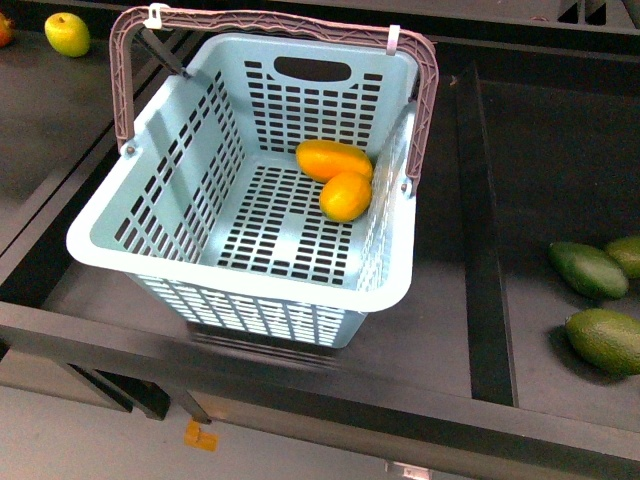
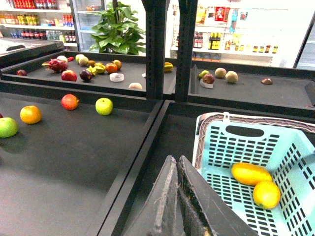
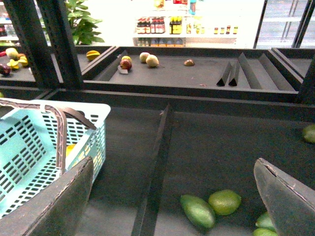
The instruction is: Pick lemon and mango into basket
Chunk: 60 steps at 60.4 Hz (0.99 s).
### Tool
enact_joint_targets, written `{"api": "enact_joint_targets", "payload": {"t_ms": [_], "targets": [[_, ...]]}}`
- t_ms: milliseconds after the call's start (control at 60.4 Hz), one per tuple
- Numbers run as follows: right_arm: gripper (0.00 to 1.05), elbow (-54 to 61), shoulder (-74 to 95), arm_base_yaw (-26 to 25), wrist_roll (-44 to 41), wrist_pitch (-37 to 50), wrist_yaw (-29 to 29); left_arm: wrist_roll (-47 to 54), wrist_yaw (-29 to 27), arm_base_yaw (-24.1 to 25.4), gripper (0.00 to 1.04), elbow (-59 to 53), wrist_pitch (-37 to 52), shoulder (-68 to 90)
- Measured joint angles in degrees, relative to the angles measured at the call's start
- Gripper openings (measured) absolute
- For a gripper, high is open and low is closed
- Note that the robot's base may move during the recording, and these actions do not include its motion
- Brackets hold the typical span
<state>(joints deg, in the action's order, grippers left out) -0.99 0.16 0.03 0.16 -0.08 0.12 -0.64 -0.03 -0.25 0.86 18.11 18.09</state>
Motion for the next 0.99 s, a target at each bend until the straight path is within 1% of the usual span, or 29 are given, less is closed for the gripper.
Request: {"api": "enact_joint_targets", "payload": {"t_ms": [381,398,431,464,994], "targets": [[0.96,0.0,0.0,0.0,0.0,0.0,0.0,0.0,0.0,0.0,0.03,0.0,-7.89,-7.89],[0.96,0.0,0.0,0.0,0.0,0.0,0.0,0.0,0.0,0.0,0.03,0.0,-9.46,-9.29],[0.96,0.0,0.0,0.0,0.0,0.0,0.0,0.02,0.0,0.0,0.03,0.0,-15.96,-14.03],[0.96,0.0,0.0,0.0,0.0,0.0,0.0,0.02,0.0,0.0,0.03,0.0,-17.49,-16.35],[0.96,0.0,0.0,0.0,0.0,0.0,-0.02,0.02,0.0,0.0,0.03,0.0,-18.03,-17.73]]}}
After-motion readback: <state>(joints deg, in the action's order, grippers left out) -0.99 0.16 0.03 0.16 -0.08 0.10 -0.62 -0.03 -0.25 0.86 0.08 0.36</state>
